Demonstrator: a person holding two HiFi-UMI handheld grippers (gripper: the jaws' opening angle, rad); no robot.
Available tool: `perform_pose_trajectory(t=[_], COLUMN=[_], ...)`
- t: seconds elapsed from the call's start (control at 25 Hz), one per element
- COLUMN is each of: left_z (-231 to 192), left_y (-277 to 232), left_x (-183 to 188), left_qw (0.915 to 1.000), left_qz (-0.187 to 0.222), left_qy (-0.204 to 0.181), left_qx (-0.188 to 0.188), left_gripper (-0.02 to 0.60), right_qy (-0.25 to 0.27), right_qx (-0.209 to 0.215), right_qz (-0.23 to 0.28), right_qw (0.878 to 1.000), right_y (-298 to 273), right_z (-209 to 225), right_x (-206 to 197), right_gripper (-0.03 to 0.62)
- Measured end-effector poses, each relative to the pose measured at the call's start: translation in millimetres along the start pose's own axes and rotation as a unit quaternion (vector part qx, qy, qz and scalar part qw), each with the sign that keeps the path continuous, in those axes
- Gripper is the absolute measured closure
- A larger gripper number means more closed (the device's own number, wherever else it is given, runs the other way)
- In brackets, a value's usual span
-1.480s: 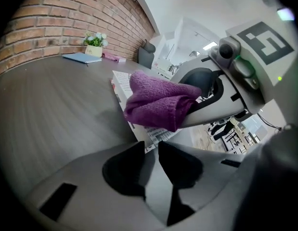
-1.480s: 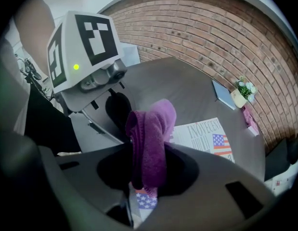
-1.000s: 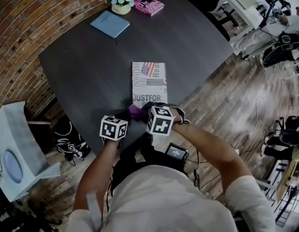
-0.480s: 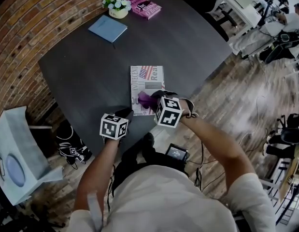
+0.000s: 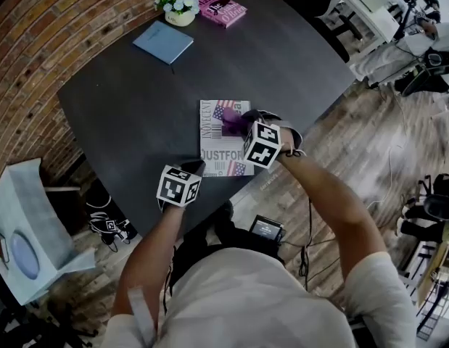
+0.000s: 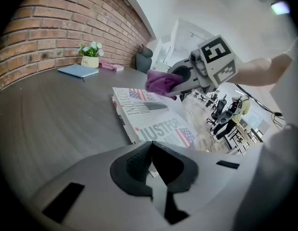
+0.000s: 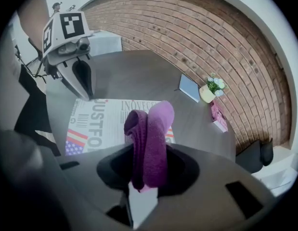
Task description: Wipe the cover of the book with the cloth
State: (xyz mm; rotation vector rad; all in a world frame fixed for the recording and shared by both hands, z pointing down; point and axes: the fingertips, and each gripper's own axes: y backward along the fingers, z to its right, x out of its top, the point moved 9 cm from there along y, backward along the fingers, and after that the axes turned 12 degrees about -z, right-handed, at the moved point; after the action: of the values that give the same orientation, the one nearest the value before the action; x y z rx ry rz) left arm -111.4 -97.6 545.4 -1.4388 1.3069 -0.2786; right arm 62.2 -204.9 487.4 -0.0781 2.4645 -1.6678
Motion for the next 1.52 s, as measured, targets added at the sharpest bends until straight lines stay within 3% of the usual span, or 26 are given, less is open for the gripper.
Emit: perform_pose_trajectory(t=[0.24,0.6,0.76,1.52], left_z=[1,-1,-3,-2], left_y=[-1,-1,-1,-1], left_x=[7,6,5,6], left_qw=[0.9994,0.9996,0.9994,0.9994], left_qz=[-0.028,-0.027,-0.023,-0.030], left_qy=[-0.018,0.009,0.024,0.019], left_qx=[0.002,-0.002,-0.009,0.002], left_gripper=[0.571,0.572,0.572,0.574], right_qy=[0.004,0.017,0.024,0.036], right_qx=[-0.028,-0.055,-0.049,-0.040], right_qz=[-0.013,-0.027,-0.039,-0.033], right_qw=[1.000,0.998,0.998,0.998], right_y=[-20,-45,-58,-61], right_z=[36,71,70,35], right_x=[2,10,11,8], right_gripper=[0.486,0.486,0.487,0.488])
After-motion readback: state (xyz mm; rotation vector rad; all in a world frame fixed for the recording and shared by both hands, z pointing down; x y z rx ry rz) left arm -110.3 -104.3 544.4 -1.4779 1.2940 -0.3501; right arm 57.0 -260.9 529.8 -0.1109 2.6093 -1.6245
